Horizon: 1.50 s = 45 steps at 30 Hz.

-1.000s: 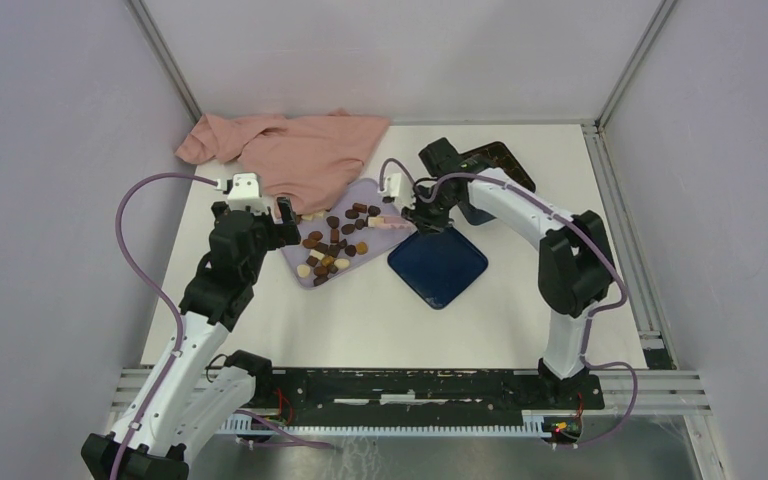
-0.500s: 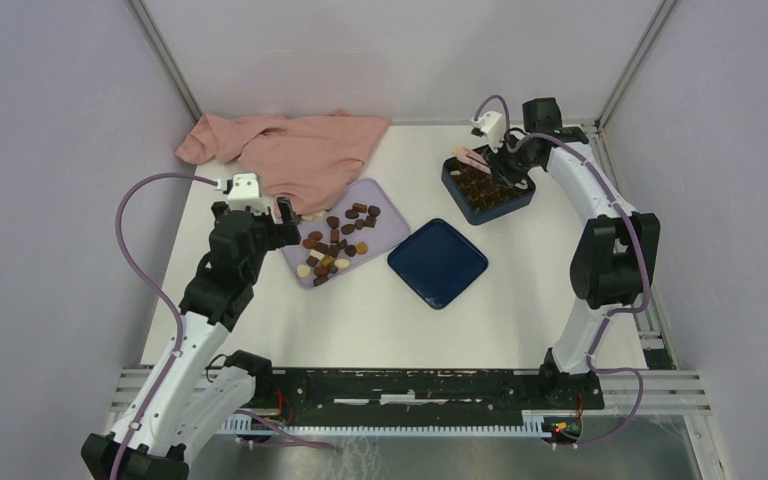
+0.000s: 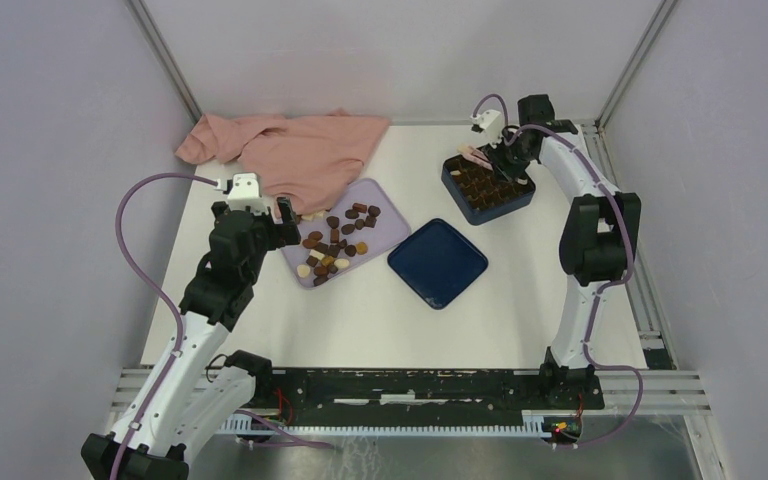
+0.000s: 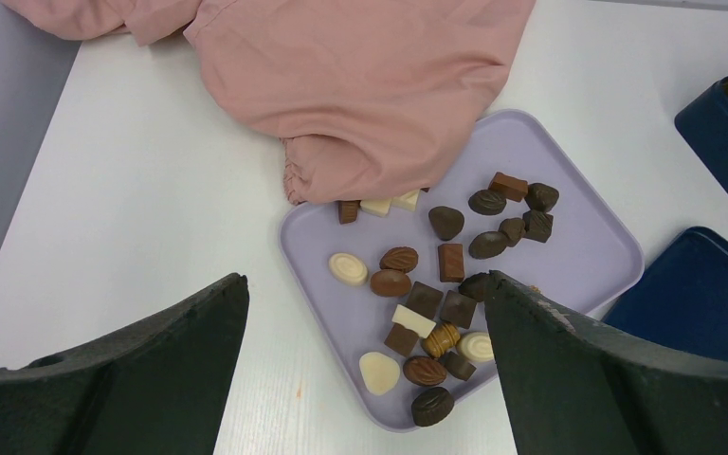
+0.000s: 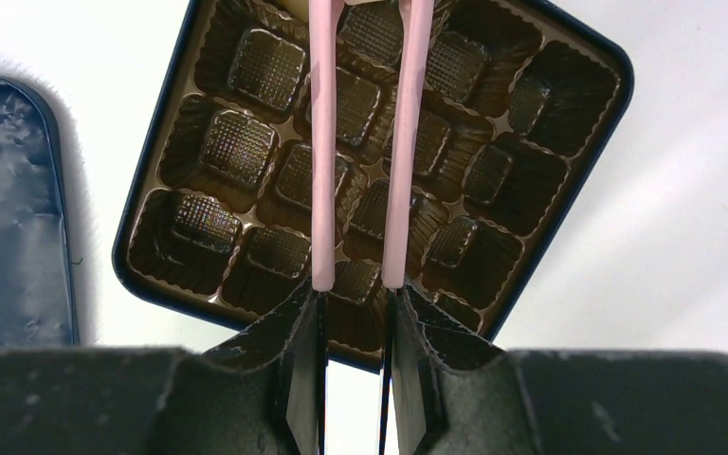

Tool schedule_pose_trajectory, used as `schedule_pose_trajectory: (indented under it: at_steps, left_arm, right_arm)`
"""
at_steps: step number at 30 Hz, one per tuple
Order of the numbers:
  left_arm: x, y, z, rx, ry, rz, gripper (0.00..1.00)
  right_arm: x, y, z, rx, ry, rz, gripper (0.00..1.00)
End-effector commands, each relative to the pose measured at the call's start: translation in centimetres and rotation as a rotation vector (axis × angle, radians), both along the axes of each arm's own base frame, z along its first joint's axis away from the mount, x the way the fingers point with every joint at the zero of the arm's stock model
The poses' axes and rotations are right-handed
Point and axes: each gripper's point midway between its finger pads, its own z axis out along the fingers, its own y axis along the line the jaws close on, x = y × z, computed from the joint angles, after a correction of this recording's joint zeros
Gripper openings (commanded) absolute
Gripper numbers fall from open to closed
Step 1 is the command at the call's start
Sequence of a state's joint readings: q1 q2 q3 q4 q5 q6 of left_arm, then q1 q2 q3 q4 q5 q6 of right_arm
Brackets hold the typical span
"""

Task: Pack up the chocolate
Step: Place the fake chocolate in the packing box.

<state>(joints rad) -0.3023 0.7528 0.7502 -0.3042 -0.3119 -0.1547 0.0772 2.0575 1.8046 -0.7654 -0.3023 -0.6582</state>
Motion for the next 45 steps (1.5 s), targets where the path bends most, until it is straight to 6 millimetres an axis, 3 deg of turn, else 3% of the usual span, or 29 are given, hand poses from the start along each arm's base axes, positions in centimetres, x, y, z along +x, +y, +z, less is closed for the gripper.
schedule_pose_trajectory:
  at_steps: [1,12,33,38,45]
  left_arm:
    - [0.4,0.1,1.0,0.033,-0.039,-0.015,0.98]
    - [0.5,0.1,0.8,0.034,-0.033,-0.017,0.98]
    - [0.4,0.1,0.9,0.034,-0.034,-0.014,0.98]
    - [0.4,0.1,0.9,0.034,-0.036,-0.013,0.98]
    - [0.4,0.2,1.0,0.034,-0.038,-0.013,0.98]
  right_arm:
    - [1.2,-0.7,1.4,-0.015,-0.045,-0.024,0.1]
    - [1.4,-1.6,-0.8,-0.056,-0.005,-0.041,0.13]
    - [2.0,-1.9,-1.7,-0.065,0.005,-0.056,0.44]
    - [2.1,-1.7,-1.0,-0.053,-0.007,-0.052,0.41]
    - [1.2,-0.4,1.9,0.02,-0.053,-0.018,0.38]
